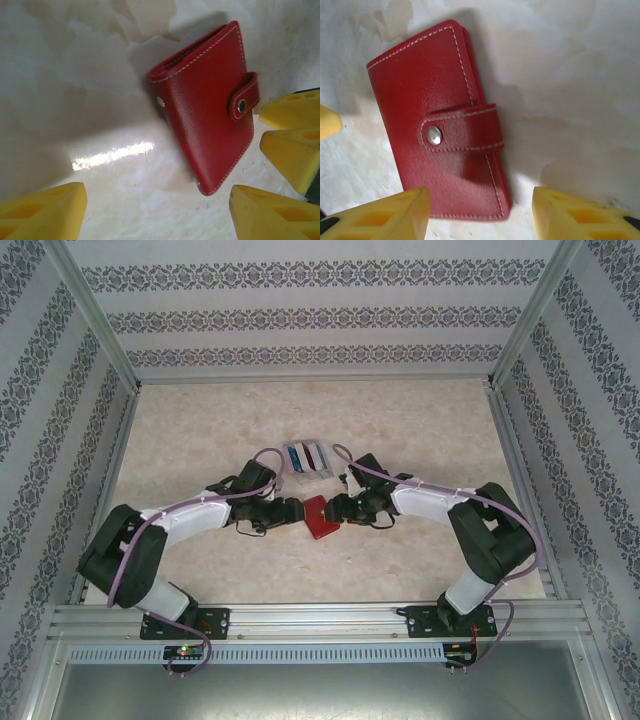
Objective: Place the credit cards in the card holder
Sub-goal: Rotate the storage box at the center of the table, then pick up the card holder from the center of the table.
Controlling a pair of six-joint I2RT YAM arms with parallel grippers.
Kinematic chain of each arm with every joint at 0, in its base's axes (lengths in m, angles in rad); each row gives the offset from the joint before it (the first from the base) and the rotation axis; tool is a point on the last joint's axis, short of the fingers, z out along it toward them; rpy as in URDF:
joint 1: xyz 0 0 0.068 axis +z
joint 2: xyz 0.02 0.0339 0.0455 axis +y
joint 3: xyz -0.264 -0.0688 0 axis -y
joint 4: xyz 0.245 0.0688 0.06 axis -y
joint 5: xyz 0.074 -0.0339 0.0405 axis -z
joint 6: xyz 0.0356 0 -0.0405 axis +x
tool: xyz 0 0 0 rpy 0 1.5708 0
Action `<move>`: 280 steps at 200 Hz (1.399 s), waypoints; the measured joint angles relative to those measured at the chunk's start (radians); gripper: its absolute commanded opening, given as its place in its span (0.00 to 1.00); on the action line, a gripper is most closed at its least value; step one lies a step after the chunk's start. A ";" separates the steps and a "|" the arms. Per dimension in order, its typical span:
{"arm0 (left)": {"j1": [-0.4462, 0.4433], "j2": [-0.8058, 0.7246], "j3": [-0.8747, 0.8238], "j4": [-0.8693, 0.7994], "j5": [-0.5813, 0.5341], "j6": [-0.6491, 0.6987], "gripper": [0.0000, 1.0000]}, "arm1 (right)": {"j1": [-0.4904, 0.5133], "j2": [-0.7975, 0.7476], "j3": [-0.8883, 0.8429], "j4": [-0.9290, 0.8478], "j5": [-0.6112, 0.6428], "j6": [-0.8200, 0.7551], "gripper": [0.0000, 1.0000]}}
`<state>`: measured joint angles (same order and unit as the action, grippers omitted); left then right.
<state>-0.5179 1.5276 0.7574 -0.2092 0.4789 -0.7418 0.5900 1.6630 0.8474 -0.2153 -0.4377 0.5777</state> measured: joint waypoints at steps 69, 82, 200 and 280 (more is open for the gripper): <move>-0.006 0.114 0.027 0.088 0.061 -0.045 0.41 | 0.087 0.028 -0.063 0.177 -0.059 0.092 0.38; -0.006 0.124 0.037 0.088 0.061 -0.040 0.33 | 0.087 0.029 -0.069 0.195 -0.061 0.105 0.38; -0.005 0.118 0.145 -0.052 0.071 0.103 0.00 | 0.138 -0.208 -0.087 0.077 0.272 0.132 0.48; -0.006 0.057 0.135 -0.031 0.143 0.072 0.00 | 0.233 -0.021 0.084 0.001 0.426 0.216 0.42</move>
<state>-0.5243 1.5848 0.8921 -0.2401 0.6220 -0.6697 0.8234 1.6424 0.9318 -0.2142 -0.0120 0.7933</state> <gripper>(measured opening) 0.048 0.442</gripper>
